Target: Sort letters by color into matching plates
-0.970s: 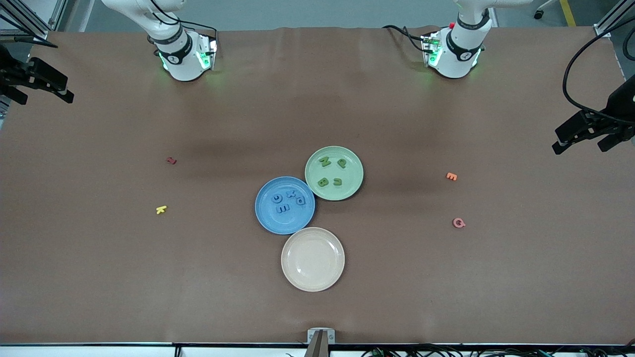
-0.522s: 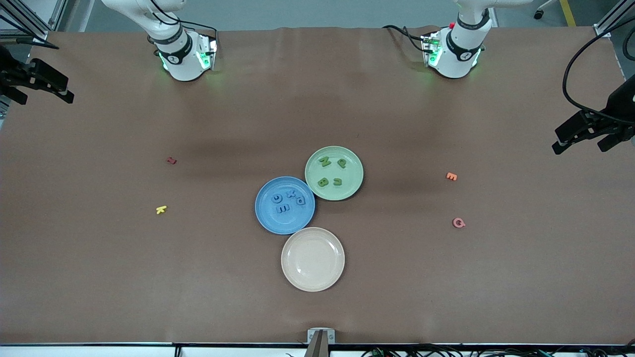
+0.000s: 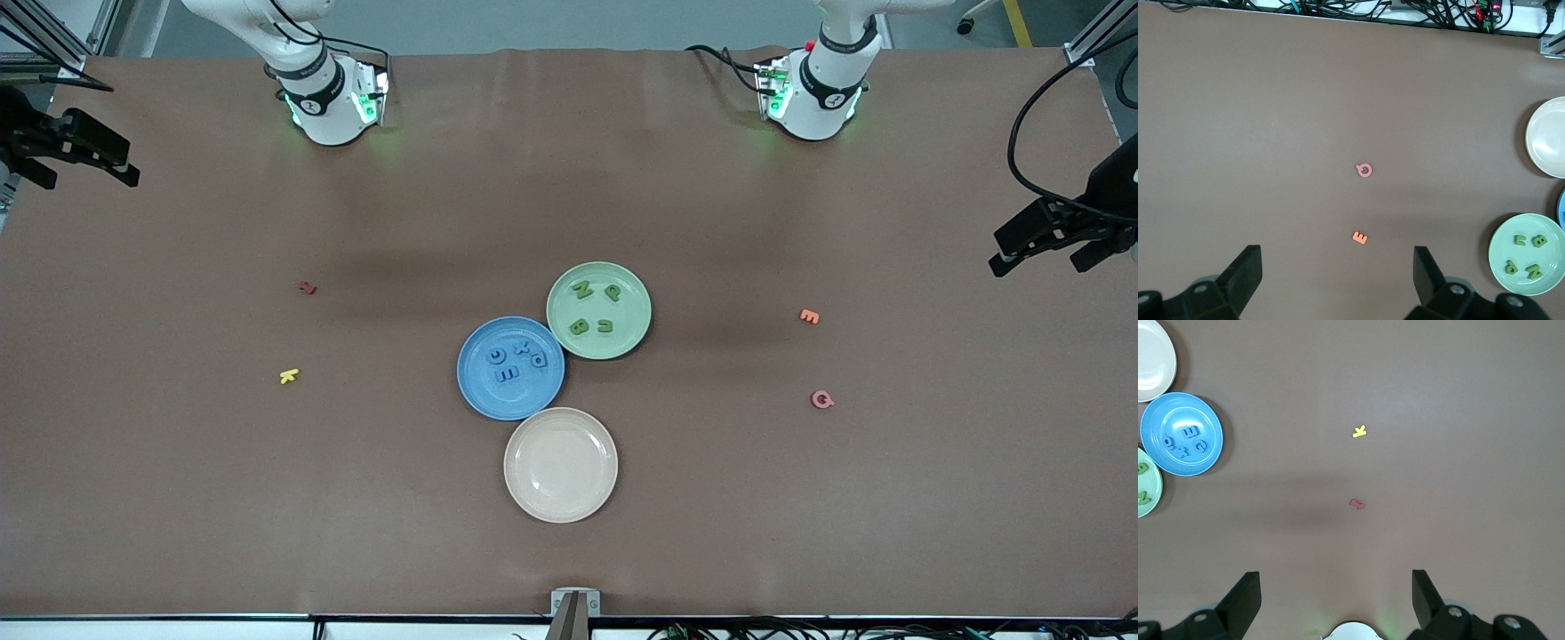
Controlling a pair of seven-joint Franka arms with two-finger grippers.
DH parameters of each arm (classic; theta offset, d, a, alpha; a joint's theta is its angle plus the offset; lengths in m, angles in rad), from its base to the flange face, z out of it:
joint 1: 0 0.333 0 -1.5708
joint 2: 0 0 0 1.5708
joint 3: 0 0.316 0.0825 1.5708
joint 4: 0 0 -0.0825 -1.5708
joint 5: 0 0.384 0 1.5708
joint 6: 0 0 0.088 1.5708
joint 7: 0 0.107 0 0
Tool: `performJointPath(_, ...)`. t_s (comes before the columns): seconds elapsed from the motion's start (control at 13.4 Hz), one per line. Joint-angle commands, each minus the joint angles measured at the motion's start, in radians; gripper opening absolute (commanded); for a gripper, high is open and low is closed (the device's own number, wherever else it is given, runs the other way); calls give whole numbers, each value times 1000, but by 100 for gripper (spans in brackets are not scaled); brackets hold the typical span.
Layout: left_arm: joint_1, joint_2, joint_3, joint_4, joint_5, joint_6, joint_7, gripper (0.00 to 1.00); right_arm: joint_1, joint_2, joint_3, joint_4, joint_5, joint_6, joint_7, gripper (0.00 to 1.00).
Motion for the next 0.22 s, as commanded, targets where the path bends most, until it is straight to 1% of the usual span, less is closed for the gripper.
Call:
performJointPath(0.0,-3,5,-1,18,6,-18,12,100,8,-27,-1,-19,0,2,-4,100)
performJointPath(0.15,-3,5,-1,18,6,-18,12,100,7,-33,-1,-21,2,2,-4,100)
